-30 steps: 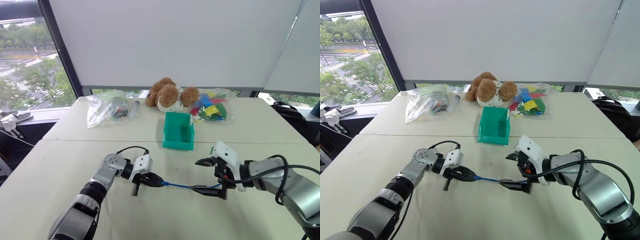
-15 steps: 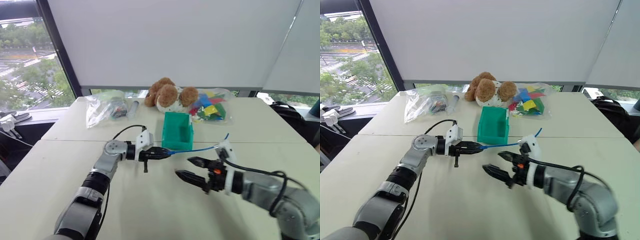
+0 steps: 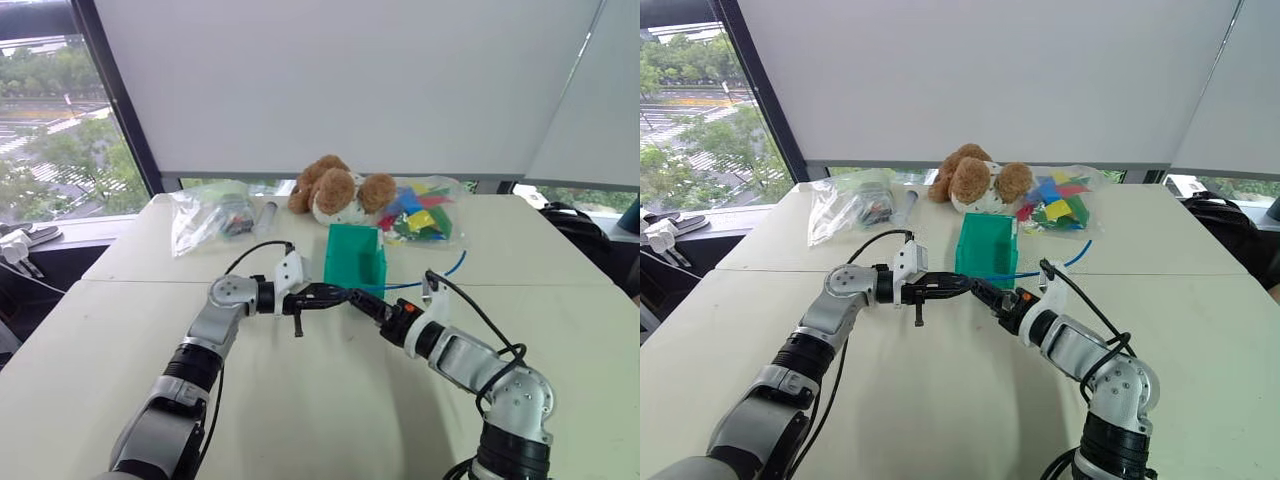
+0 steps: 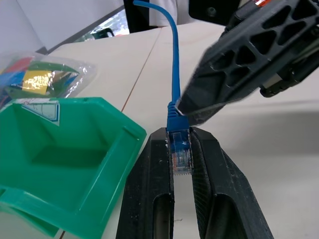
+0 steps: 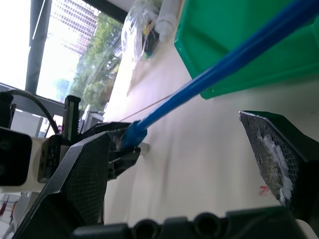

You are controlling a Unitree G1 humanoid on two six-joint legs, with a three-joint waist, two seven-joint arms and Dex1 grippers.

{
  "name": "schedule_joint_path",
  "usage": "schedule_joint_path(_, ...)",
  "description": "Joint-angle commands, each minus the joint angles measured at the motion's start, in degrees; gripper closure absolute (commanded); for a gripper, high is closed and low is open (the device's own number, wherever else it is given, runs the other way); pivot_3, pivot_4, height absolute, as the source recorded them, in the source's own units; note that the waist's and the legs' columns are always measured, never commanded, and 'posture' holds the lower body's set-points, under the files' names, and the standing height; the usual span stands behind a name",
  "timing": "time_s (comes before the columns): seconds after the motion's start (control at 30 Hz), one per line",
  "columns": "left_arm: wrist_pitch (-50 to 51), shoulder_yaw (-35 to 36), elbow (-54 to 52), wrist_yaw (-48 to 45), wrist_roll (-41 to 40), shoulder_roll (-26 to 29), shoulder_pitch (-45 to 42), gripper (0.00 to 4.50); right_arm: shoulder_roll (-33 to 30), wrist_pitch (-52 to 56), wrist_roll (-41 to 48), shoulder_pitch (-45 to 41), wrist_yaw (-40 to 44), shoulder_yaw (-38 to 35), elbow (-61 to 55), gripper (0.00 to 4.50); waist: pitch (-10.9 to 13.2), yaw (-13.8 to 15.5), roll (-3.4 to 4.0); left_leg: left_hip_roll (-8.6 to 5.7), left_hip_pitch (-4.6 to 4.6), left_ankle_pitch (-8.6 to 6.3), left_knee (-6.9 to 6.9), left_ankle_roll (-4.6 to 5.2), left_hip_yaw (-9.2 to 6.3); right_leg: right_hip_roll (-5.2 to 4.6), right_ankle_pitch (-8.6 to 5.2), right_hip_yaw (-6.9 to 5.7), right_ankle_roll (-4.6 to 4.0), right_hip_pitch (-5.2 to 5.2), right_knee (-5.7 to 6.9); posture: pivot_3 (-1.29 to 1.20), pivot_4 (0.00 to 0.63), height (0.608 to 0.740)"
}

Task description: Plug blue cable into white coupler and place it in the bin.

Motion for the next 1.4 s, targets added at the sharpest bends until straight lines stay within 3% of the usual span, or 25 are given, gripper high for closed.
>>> schedule_joint_path(0.03, -0.1, 0.1, -2.5, 0.0, -0.3, 0.4, 0.4, 4.47, 0.4, -1.5, 3.0, -0.9, -1.0, -0.1, -0.4, 0.0, 0.0, -0.4, 0.0, 0.0, 0.0, 0.0, 0.0, 0.0, 0.0, 0.0, 0.0, 0.0, 0.0, 0.0, 0.0, 0.0, 0.15, 0.74)
schedule_joint_path(0.17, -0.1, 0.0, -2.8, 0.0, -0.3, 0.5, 0.7, 4.47, 0.0, -2.1, 4.5, -0.8, -1.7, 0.5, -0.4, 0.0, 0.0, -0.6, 0.0, 0.02, 0.0, 0.0, -0.02, 0.0, 0.0, 0.01, 0.0, 0.0, 0.0, -0.01, 0.0, 0.0, 0.15, 0.74)
schedule_joint_path(0.27, 0.0, -0.1, -3.0, 0.0, -0.2, 0.5, 0.8, 4.5, -0.1, -2.6, 5.3, -0.7, -2.1, 1.2, -0.3, 0.83, 0.0, -0.6, 0.0, 0.03, 0.0, 0.0, -0.03, 0.0, 0.0, 0.03, 0.0, 0.0, 0.0, -0.02, 0.01, 0.0, 0.15, 0.74)
schedule_joint_path(0.5, -0.2, -0.5, -2.8, 0.1, -0.2, 0.5, 0.9, 4.5, -0.4, -3.7, 6.5, -0.7, -2.4, 3.4, 0.0, 4.43, 0.0, -0.6, 0.0, 0.02, 0.0, 0.0, -0.03, 0.0, 0.01, 0.02, 0.0, 0.0, 0.0, -0.02, 0.0, 0.0, 0.15, 0.74)
schedule_joint_path(0.87, 3.2, -0.4, -4.4, -0.8, -1.3, 1.7, 1.5, 4.5, -2.1, -4.6, 10.1, -2.0, -4.1, 4.1, -1.0, 4.43, 0.0, -0.6, 0.0, 0.02, 0.0, 0.0, -0.03, 0.0, 0.01, 0.02, 0.0, 0.0, 0.0, -0.02, -0.01, 0.0, 0.15, 0.74)
schedule_joint_path(0.9, 4.2, -0.3, -5.0, -1.3, -1.8, 2.2, 1.7, 3.49, -2.5, -4.7, 10.7, -2.3, -4.5, 3.8, -1.0, 4.5, 0.0, -0.6, 0.0, 0.03, 0.0, 0.0, -0.03, 0.0, 0.01, 0.02, 0.0, 0.01, 0.0, -0.02, -0.01, 0.0, 0.15, 0.74)
schedule_joint_path(1.0, 6.5, 0.0, -7.5, -2.0, -1.9, 4.3, 3.0, 2.15, -3.9, -5.4, 12.2, -3.6, -5.5, 3.4, -0.8, 4.5, 0.0, -0.7, 0.01, 0.04, 0.0, 0.0, -0.03, 0.0, 0.01, 0.03, 0.0, 0.0, 0.0, -0.03, -0.01, 0.0, 0.15, 0.74)
schedule_joint_path(1.13, 9.3, 1.5, -12.5, -2.7, -2.2, 9.7, 6.4, 0.04, -6.7, -6.4, 13.9, -5.8, -6.2, 3.4, -0.6, 4.5, 0.0, -0.8, 0.02, 0.06, 0.0, 0.0, -0.09, 0.0, 0.01, 0.05, 0.0, 0.01, 0.0, -0.05, -0.01, 0.0, 0.15, 0.74)
schedule_joint_path(1.4, 12.3, 9.5, -14.9, -1.0, -3.8, 22.7, 9.9, 0.04, -14.5, -7.0, 11.4, -7.1, 0.2, 10.8, -1.5, 4.5, 0.0, -0.7, 0.03, 0.08, -0.01, 0.0, -0.11, 0.01, 0.01, 0.02, 0.0, 0.02, -0.01, -0.06, -0.07, 0.0, 0.15, 0.74)
